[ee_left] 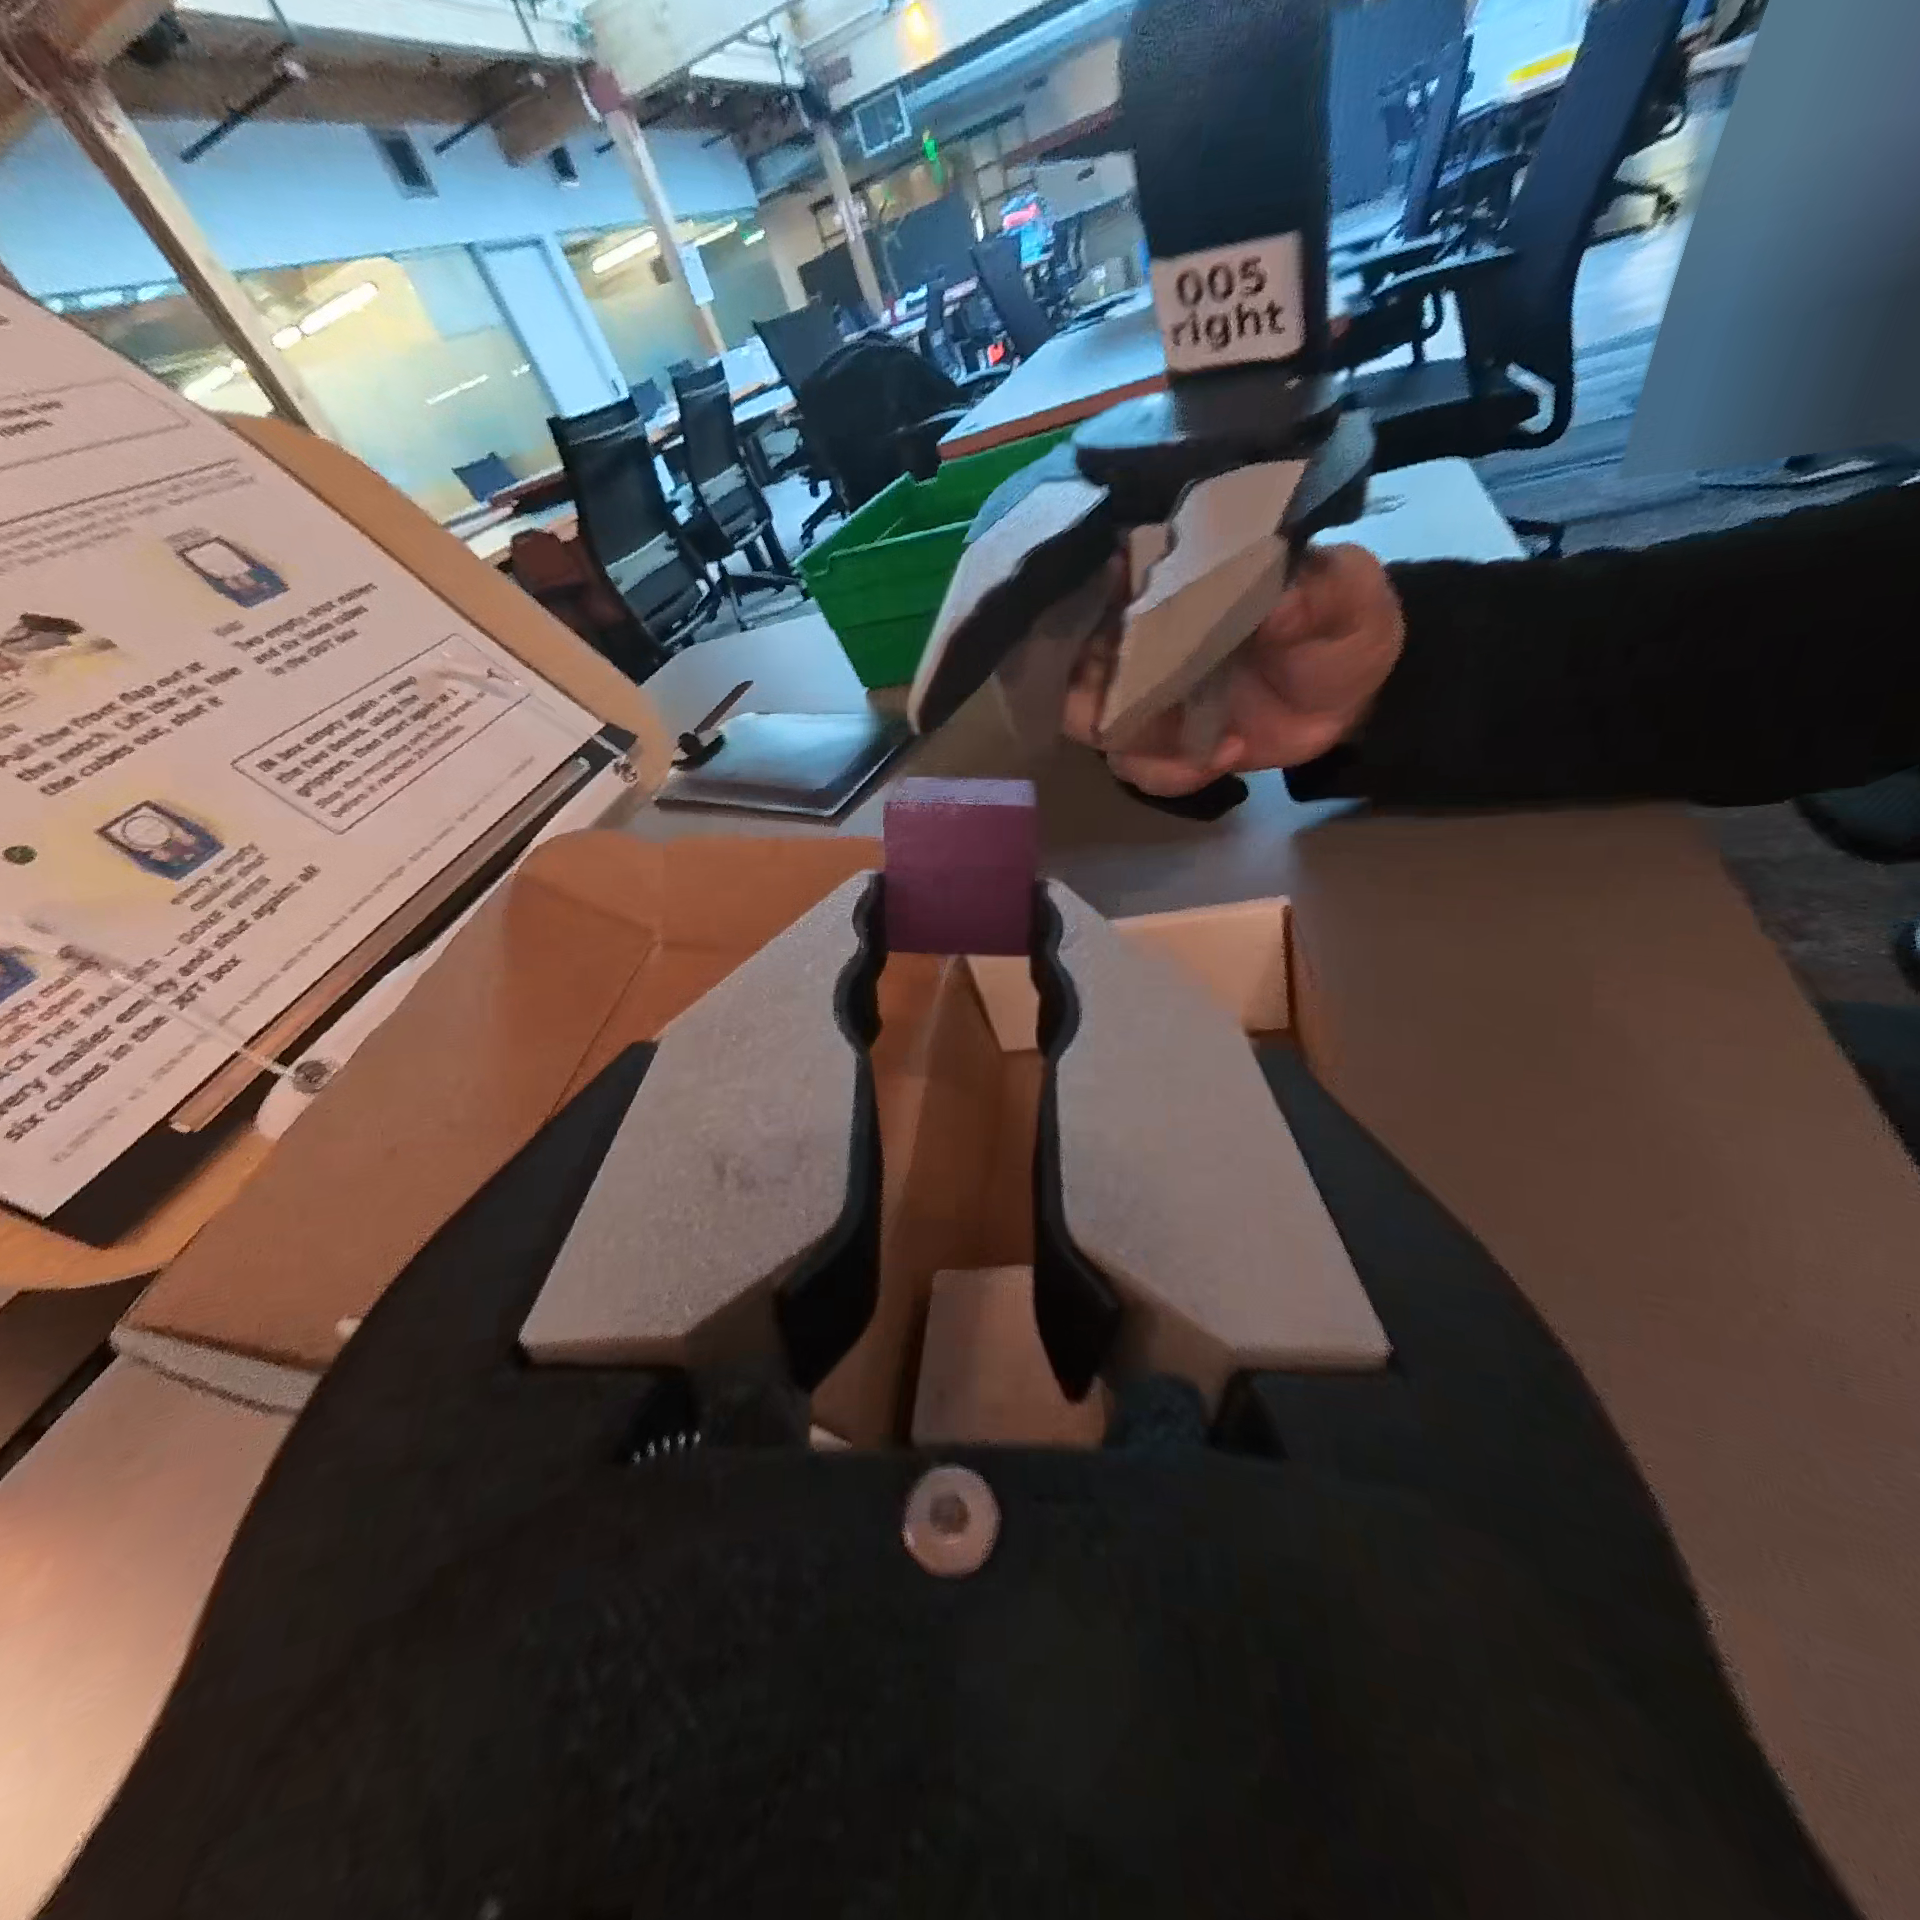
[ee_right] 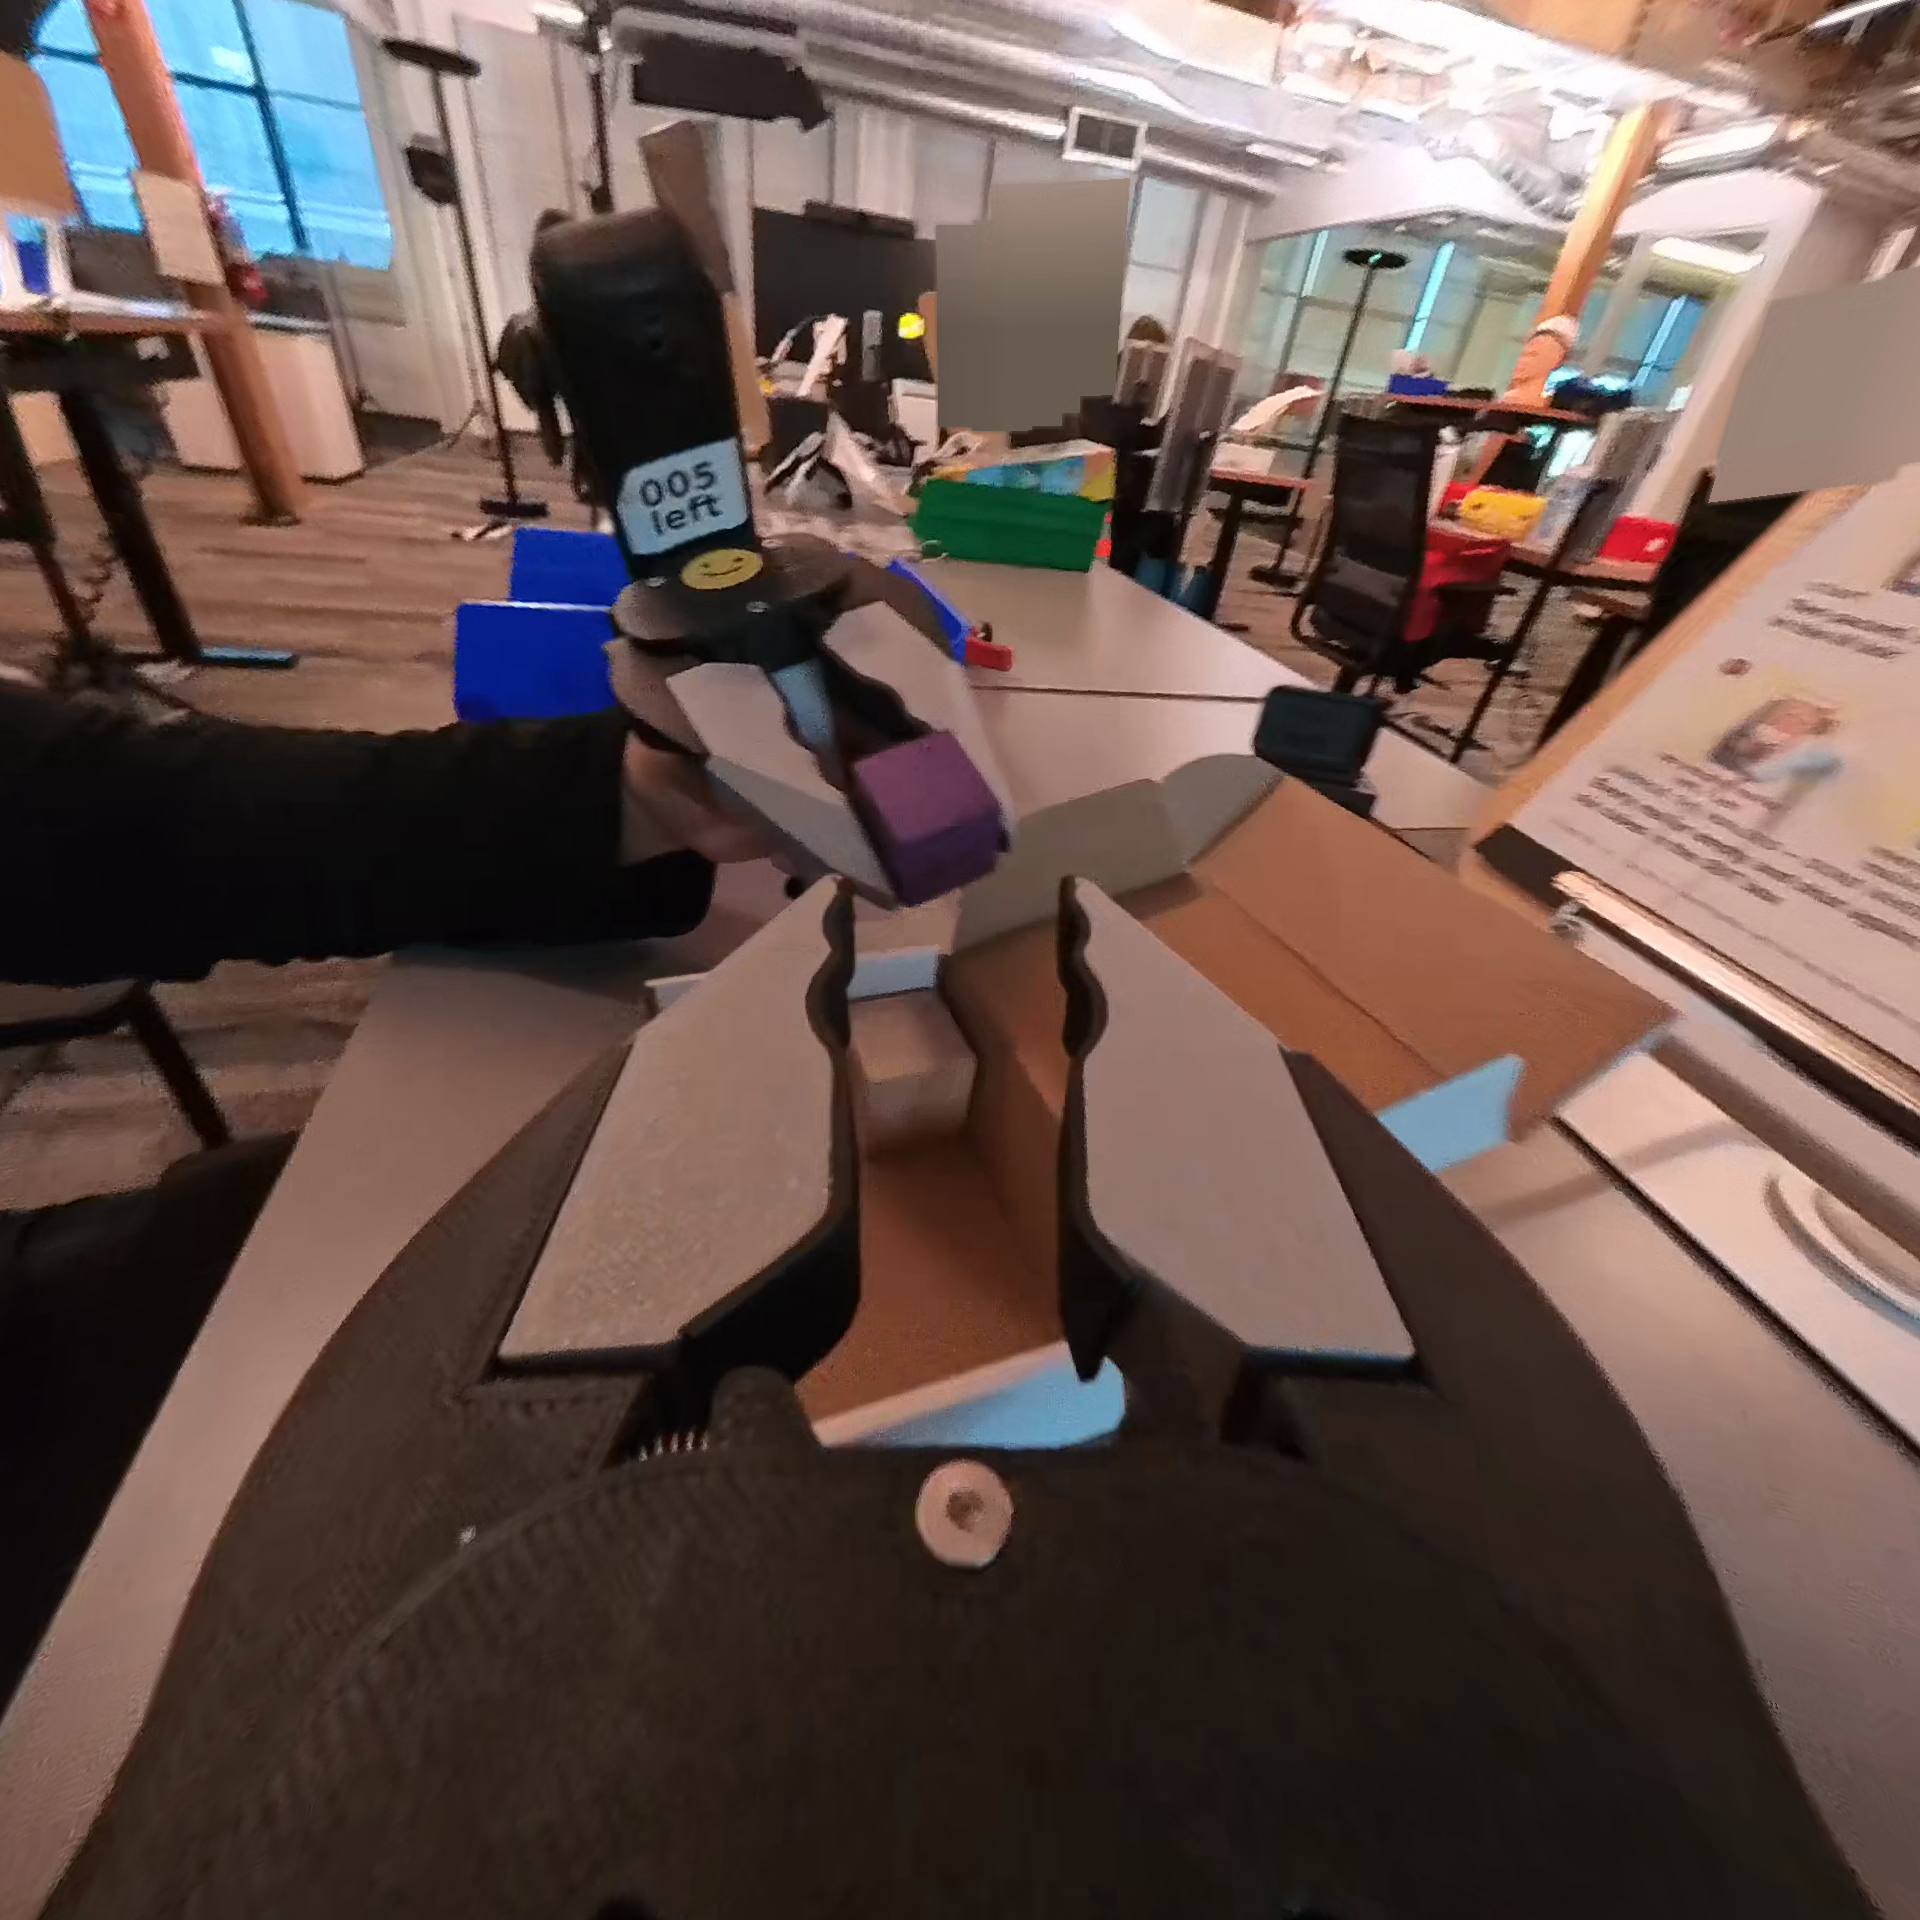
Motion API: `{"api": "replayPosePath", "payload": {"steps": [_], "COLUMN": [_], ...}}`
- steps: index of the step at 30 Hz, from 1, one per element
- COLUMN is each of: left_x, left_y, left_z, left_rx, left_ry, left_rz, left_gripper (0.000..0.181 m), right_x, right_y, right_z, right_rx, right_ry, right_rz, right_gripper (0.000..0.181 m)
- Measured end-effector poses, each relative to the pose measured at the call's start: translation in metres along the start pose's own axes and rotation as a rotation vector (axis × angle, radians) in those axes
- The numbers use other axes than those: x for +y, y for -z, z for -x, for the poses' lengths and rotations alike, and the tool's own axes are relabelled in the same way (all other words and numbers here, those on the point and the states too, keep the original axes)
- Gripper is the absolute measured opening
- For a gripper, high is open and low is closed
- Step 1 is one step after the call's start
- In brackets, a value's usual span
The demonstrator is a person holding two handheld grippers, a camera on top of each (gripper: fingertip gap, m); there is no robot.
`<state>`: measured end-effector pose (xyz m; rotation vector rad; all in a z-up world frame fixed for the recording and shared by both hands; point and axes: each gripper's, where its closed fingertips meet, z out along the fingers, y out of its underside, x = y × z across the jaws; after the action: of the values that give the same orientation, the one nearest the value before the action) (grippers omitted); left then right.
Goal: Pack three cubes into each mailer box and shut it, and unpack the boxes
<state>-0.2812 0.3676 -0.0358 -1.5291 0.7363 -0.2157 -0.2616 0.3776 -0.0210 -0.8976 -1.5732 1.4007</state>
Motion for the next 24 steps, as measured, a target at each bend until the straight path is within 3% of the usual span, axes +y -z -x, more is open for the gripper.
{"api": "replayPosePath", "payload": {"steps": [1,6,12,16,19,24], "left_x": [0.001,0.003,0.009,0.013,-0.004,-0.035], "left_y": [0.0,-0.002,-0.002,0.003,0.025,0.069], "left_z": [0.001,-0.016,-0.028,-0.012,0.008,0.058], "left_rx": [-0.007,0.074,0.123,0.042,0.011,-0.145], "left_ry": [-0.001,-0.015,-0.029,0.025,0.14,0.337], "left_rz": [0.009,0.044,0.067,0.076,-0.033,-0.335], "left_gripper": [0.026,0.026,0.026,0.028,0.041,0.018], "right_x": [0.001,0.003,0.013,0.016,0.031,0.081], "right_y": [-0.005,-0.026,-0.027,-0.029,-0.032,-0.046], "right_z": [0.006,0.025,0.031,0.015,0.006,0.007], "right_rx": [-0.028,-0.067,-0.126,-0.07,-0.084,-0.109], "right_ry": [0.0,0.054,0.092,0.127,0.091,0.177], "right_rz": [0.013,0.045,0.104,0.175,0.302,0.674], "right_gripper": [0.039,0.033,0.025,0.026,0.025,0.026]}}
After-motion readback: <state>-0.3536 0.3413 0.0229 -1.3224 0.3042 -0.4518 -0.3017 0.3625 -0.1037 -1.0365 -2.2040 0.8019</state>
